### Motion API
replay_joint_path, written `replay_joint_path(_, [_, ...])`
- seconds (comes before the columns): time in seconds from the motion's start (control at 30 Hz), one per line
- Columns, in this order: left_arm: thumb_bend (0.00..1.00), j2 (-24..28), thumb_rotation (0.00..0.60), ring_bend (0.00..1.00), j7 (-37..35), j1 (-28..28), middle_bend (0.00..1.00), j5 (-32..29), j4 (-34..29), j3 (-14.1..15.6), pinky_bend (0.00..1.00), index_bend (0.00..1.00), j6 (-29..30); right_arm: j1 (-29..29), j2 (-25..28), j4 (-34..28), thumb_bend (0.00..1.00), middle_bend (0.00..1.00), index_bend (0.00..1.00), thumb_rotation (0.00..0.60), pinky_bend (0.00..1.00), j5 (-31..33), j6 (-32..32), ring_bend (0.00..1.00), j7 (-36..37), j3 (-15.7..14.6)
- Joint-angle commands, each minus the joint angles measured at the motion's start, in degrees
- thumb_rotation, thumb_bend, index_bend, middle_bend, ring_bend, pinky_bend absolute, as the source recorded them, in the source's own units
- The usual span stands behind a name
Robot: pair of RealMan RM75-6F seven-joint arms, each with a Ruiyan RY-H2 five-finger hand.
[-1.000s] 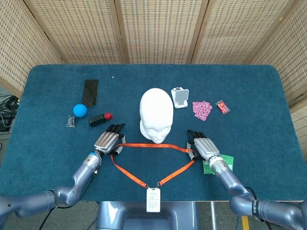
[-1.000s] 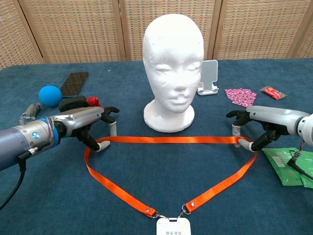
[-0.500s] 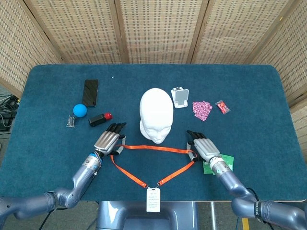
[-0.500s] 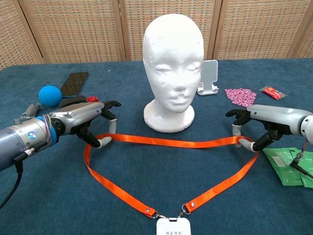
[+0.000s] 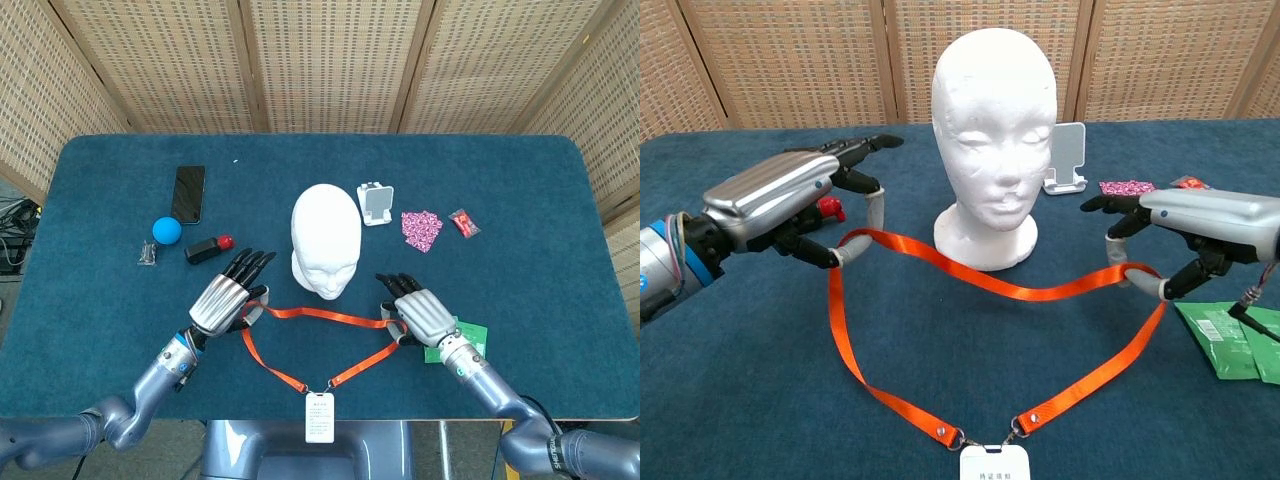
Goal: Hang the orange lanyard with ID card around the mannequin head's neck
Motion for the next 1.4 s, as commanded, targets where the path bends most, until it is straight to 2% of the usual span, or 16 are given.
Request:
replay_joint_path(0.03, [0.45, 0.9, 0.6, 0.0, -1.2, 0.1, 0.0, 2.0, 0.4, 0.0, 0.0, 0.69, 2.4, -0.8, 1.8, -1.2, 0.79, 0.05, 0.68, 0.6, 0.0, -5.4, 4.4, 0.0, 0.7, -1.1])
replay_joint_path(0.4, [0.45, 5.2, 0.6, 0.0, -1.6, -1.6, 0.0, 8.1, -1.9, -1.6, 0.0, 0.69, 8.8, 0.6, 6.7, -3.5, 0.78, 0.06, 0.69, 0.6, 0.0, -14.4, 8.6, 0.0, 7.3, -1.2])
replay_joint_path(0.5, [0.45, 6.9, 0.6, 0.0, -1.5, -2.2, 0.0, 8.0, -4.0, -2.6, 0.0, 0.69, 8.8, 0.9, 8.2, -4.6, 0.78, 0.06, 0.69, 0.6, 0.0, -16.2, 10.8, 0.0, 9.1, -0.6])
replay_joint_path(0.7, [0.44, 9.6, 0.6, 0.0, -0.7, -3.1, 0.0, 6.7, -7.1, -4.4, 0.0, 0.69, 7.4, 0.8, 10.3, -7.3, 0.78, 0.07, 0.7, 0.6, 0.0, -16.2, 13.0, 0.0, 10.6, 1.0])
replay_joint_path(0.87, [0.44, 12.5, 0.6, 0.0, -2.8, -3.5, 0.0, 3.2, -12.5, -6.5, 0.0, 0.69, 5.4, 0.9, 12.5, -11.6, 0.78, 0.08, 0.7, 0.6, 0.0, -14.0, 14.3, 0.0, 11.8, 3.4])
replay_joint_path(0.9, [0.44, 13.5, 0.6, 0.0, -4.0, -3.7, 0.0, 0.7, -14.2, -8.3, 0.0, 0.69, 4.5, 1.1, 13.0, -13.7, 0.78, 0.08, 0.7, 0.6, 0.0, -11.9, 14.3, 0.0, 12.5, 5.0])
replay_joint_path(1.0, [0.44, 15.2, 0.6, 0.0, -4.3, -4.0, 0.0, -3.4, -16.9, -10.4, 0.0, 0.69, 2.0, 1.8, 13.5, -16.5, 0.78, 0.08, 0.7, 0.6, 0.0, -7.5, 12.6, 0.0, 12.7, 7.0])
replay_joint_path(1.4, [0.44, 17.8, 0.6, 0.0, -5.5, -5.3, 0.0, -13.0, -20.2, -15.5, 0.0, 0.69, -3.5, 4.6, 13.3, -19.7, 0.78, 0.09, 0.7, 0.6, 0.0, 5.1, 8.9, 0.0, 14.8, 13.9])
